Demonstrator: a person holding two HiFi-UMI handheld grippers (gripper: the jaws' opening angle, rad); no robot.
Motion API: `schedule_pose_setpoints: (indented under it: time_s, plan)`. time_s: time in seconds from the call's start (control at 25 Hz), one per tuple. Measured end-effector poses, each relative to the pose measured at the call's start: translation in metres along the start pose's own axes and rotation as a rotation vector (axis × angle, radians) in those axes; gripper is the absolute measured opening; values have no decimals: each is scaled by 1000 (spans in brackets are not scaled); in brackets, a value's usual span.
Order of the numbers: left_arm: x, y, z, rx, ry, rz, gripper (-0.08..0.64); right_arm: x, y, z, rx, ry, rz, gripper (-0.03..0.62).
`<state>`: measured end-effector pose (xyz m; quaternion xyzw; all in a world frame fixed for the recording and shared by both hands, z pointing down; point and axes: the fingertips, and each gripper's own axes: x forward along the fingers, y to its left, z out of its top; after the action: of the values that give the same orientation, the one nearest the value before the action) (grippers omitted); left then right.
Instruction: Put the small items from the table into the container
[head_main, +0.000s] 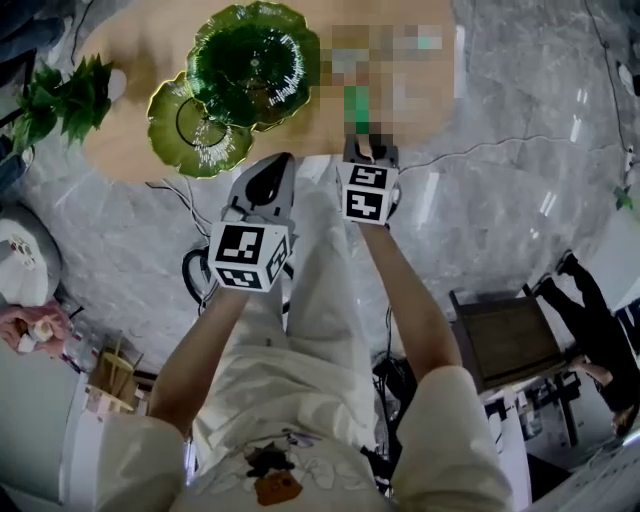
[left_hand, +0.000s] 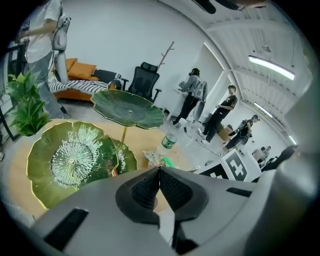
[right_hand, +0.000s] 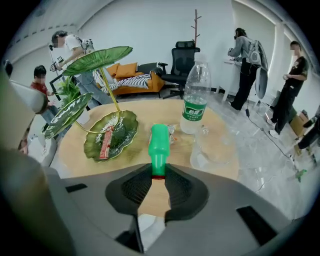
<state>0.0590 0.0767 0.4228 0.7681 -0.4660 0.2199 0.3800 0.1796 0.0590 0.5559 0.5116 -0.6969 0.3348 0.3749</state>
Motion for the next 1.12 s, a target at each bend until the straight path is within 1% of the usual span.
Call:
schedule_pose_setpoints:
  time_s: [0.32, 0.48, 1.12]
  plan:
    - [-25, 7, 11, -12, -35, 27, 8, -21, 26, 12, -42, -13, 46, 83]
    - [-35, 17, 14, -24, -50, 48, 8, -23, 41, 19, -66, -21, 70, 84]
    - [-63, 59, 1, -92, -82, 112, 8, -7, 100, 25, -156, -13, 143, 84]
